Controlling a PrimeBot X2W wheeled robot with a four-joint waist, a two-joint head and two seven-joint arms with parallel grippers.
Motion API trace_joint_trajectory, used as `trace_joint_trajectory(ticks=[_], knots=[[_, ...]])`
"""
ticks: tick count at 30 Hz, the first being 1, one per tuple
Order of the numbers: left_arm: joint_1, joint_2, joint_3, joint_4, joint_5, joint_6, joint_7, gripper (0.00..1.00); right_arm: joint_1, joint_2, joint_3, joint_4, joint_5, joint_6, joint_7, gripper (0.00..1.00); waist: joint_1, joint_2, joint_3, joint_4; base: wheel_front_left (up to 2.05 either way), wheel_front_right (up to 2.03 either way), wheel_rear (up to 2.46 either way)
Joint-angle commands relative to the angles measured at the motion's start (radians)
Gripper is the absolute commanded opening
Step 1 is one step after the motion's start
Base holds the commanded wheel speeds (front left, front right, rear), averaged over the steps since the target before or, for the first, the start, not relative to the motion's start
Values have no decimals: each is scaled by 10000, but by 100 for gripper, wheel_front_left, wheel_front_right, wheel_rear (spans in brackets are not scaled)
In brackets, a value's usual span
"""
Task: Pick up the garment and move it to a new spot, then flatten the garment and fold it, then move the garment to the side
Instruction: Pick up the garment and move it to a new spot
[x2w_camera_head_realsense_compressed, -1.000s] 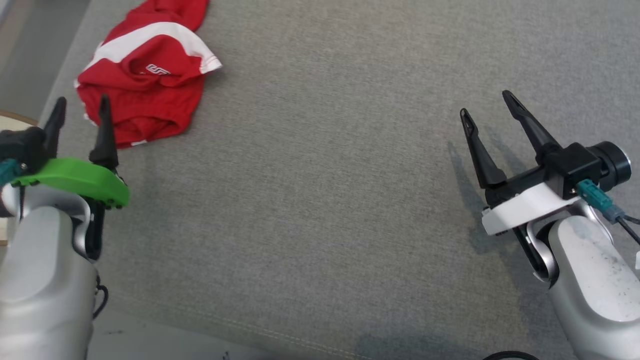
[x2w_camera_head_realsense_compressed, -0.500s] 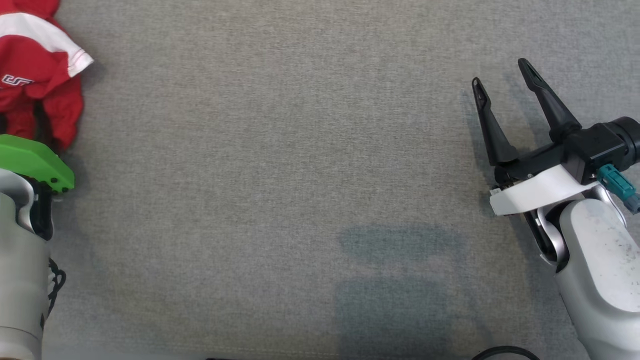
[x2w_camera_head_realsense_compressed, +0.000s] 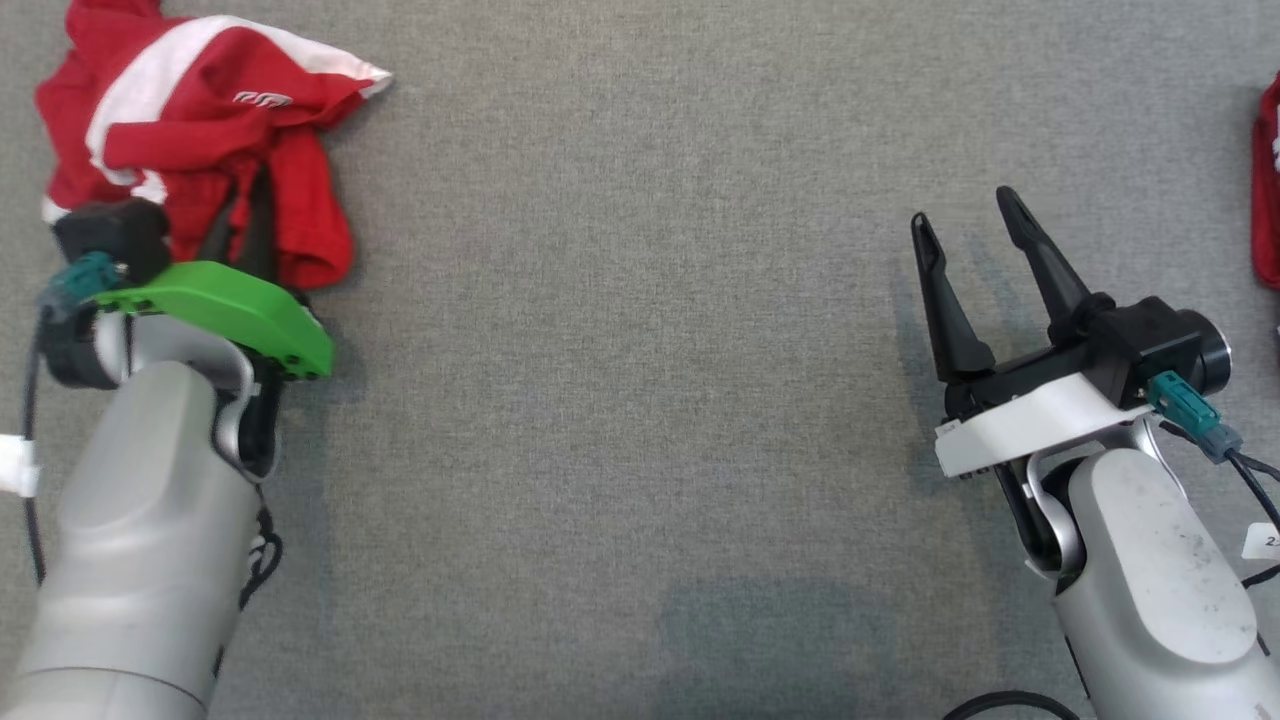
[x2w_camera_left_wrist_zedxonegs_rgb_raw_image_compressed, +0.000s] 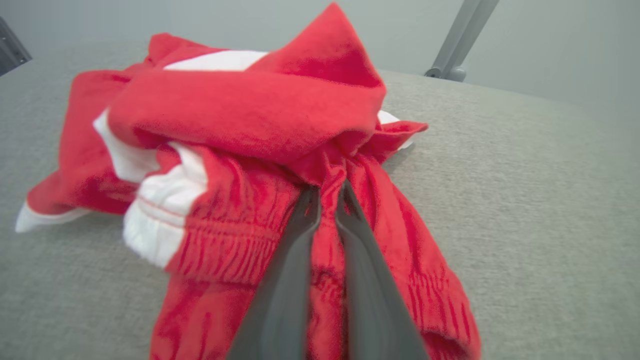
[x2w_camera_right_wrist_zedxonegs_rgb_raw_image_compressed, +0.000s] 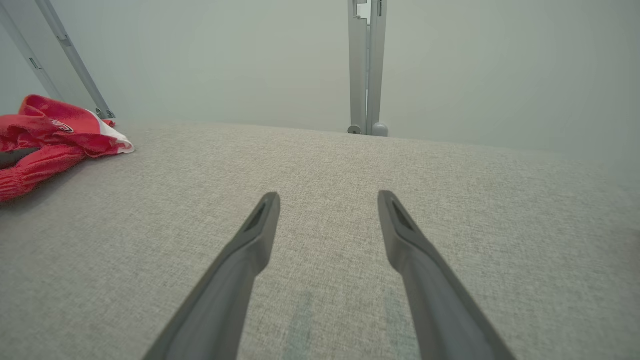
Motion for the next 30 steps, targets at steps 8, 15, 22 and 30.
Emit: trace_joint_trajectory(ticks=[8, 15, 22, 30], knots=[[1080, -836, -2162, -1573, -938, -31, -125, 0, 582, 539, -61, 241, 136, -20, -18, 100, 0, -1, -1514, -1162, 0, 0, 0], [1819, -1588, -3591, -1904, -1456, -32, -181, 0, 882, 786, -178, 377, 159, -20, -18, 100, 0, -1, -2032, -2323, 0, 0, 0], [1927, -1912, -4116, -2070, -1516, -32, -201, 0, 1106, 902, -162, 495, 170, -20, -18, 100, 0, -1, -2318, -3115, 0, 0, 0], [2693, -1681, -2464, -2616, 26, 271, -197, 100, 1326, 893, -333, 548, 115, -20, -18, 100, 0, -1, -2674, -3175, 0, 0, 0]])
